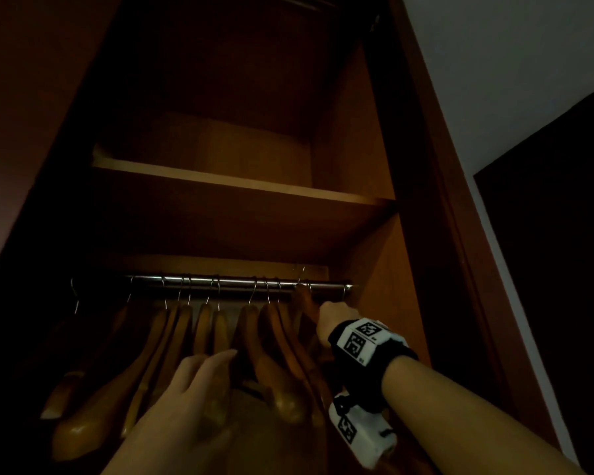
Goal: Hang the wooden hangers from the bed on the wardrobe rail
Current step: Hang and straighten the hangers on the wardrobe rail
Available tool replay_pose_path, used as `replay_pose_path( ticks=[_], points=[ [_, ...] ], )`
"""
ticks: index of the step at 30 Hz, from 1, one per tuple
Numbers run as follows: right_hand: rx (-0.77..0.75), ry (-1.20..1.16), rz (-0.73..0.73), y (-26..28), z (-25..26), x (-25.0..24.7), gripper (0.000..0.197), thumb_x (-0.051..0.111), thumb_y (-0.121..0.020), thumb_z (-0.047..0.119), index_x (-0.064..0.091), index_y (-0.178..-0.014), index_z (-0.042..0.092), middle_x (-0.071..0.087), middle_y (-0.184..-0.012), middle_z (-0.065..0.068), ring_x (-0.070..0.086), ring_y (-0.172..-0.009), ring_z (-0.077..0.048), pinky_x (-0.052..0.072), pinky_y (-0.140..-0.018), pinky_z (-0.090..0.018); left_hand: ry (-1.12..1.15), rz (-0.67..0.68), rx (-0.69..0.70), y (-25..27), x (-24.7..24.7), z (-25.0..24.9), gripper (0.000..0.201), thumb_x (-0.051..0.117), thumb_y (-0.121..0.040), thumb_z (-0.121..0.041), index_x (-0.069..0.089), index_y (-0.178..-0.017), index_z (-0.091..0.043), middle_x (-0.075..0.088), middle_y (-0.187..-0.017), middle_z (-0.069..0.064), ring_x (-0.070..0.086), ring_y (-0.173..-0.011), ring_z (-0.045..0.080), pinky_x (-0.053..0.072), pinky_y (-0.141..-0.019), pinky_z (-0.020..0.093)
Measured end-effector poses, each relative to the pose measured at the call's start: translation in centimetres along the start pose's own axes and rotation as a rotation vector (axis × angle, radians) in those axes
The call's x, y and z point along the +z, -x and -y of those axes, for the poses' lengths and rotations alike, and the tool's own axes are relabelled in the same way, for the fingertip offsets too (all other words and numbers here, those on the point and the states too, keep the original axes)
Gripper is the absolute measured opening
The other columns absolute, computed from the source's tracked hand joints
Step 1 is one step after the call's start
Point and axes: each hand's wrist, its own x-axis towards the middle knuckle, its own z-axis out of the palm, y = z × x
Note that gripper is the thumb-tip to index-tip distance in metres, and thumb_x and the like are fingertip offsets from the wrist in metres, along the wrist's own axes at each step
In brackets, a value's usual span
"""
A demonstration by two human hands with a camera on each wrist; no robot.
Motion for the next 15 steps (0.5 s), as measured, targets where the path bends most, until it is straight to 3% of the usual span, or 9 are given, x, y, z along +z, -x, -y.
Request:
replay_pose_path(
  ticks=[5, 9, 15],
  points=[
    [-0.039, 0.056, 0.022, -1.5, 0.0, 2.2, 0.029, 0.044, -0.096, 0.012, 0.054, -0.122, 0.005, 0.058, -0.124, -0.013, 0.057, -0.114, -0.028, 0.045, -0.087, -0.03, 0.056, -0.072, 0.067, -3.0, 0.6, -0.9, 0.078, 0.064, -0.082, -0.04, 0.013, -0.14, -0.047, 0.015, -0.142, -0.019, 0.034, -0.128, 0.003, 0.035, -0.101, 0.014],
    [-0.058, 0.058, 0.015, -1.7, -0.6, 3.5, 0.025, 0.046, -0.094, 0.011, 0.06, -0.114, 0.004, 0.058, -0.123, -0.013, 0.056, -0.115, -0.029, 0.043, -0.093, -0.032, 0.067, -0.125, 0.052, -5.3, 0.7, -1.3, 0.068, 0.063, -0.085, -0.038, 0.025, -0.141, -0.038, 0.027, -0.142, -0.011, 0.041, -0.125, 0.008, 0.035, -0.096, 0.015],
    [-0.084, 0.055, 0.04, -1.9, -1.4, 4.5, 0.03, 0.041, -0.098, 0.015, 0.058, -0.121, 0.005, 0.056, -0.127, -0.012, 0.055, -0.117, -0.027, 0.044, -0.093, -0.031, 0.022, 0.033, -0.068, -6.9, 2.0, -2.3, 0.06, 0.059, -0.083, -0.051, 0.038, -0.136, -0.036, 0.031, -0.141, -0.002, 0.042, -0.124, 0.016, 0.044, -0.101, 0.028]
  ],
)
